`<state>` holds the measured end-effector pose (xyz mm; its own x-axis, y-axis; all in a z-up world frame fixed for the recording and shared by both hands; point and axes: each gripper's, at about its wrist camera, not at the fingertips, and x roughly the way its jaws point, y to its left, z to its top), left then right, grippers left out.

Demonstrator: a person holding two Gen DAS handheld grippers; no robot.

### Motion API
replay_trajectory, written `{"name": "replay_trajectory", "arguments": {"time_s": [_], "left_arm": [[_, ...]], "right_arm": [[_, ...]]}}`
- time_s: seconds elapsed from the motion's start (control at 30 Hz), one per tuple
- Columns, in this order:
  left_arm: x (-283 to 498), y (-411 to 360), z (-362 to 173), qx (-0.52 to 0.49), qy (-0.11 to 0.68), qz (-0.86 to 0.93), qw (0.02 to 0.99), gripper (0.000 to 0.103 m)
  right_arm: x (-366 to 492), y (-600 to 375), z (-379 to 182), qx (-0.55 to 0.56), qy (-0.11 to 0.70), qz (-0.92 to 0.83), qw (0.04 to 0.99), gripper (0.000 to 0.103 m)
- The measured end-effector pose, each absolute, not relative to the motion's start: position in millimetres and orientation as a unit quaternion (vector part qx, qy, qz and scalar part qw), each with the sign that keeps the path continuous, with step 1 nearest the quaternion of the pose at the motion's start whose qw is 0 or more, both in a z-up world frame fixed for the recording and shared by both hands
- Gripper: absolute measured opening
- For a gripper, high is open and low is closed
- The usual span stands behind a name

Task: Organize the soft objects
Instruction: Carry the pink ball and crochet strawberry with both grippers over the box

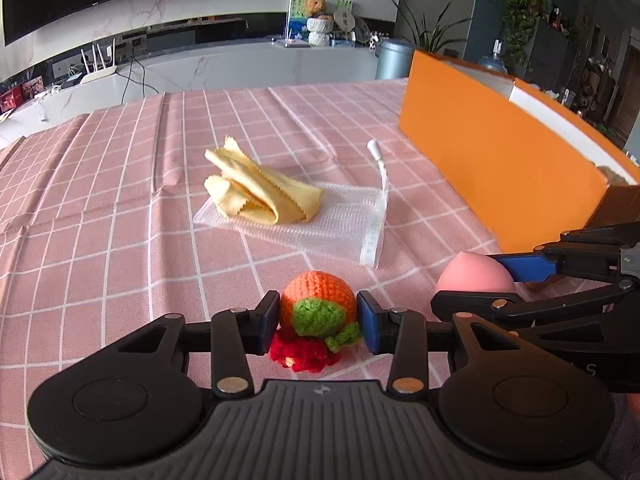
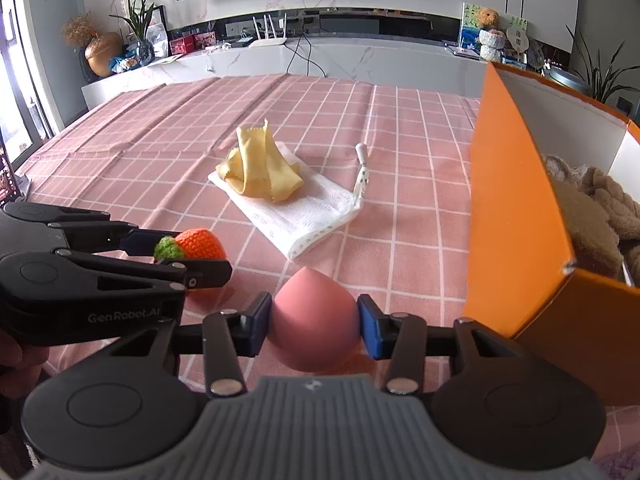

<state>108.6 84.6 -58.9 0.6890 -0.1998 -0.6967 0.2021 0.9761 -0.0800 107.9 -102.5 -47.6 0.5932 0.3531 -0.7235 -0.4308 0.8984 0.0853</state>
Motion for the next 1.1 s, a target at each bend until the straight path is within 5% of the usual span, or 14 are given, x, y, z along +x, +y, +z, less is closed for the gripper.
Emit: {"name": "replay_trajectory", "arguments": {"time_s": [0.57, 1.1], "left_arm": [[117, 41, 16, -0.047, 0.314, -0.226, 0.921, 0.047], [227, -95, 35, 0.131, 0.284, -0.307, 0.899, 0.047]], "right_arm": [[108, -189, 39, 0.037, 0.335, 0.205, 0.919, 0.044], [223, -293, 62, 0.000, 0.372, 0.102, 0.923, 0.045]]}}
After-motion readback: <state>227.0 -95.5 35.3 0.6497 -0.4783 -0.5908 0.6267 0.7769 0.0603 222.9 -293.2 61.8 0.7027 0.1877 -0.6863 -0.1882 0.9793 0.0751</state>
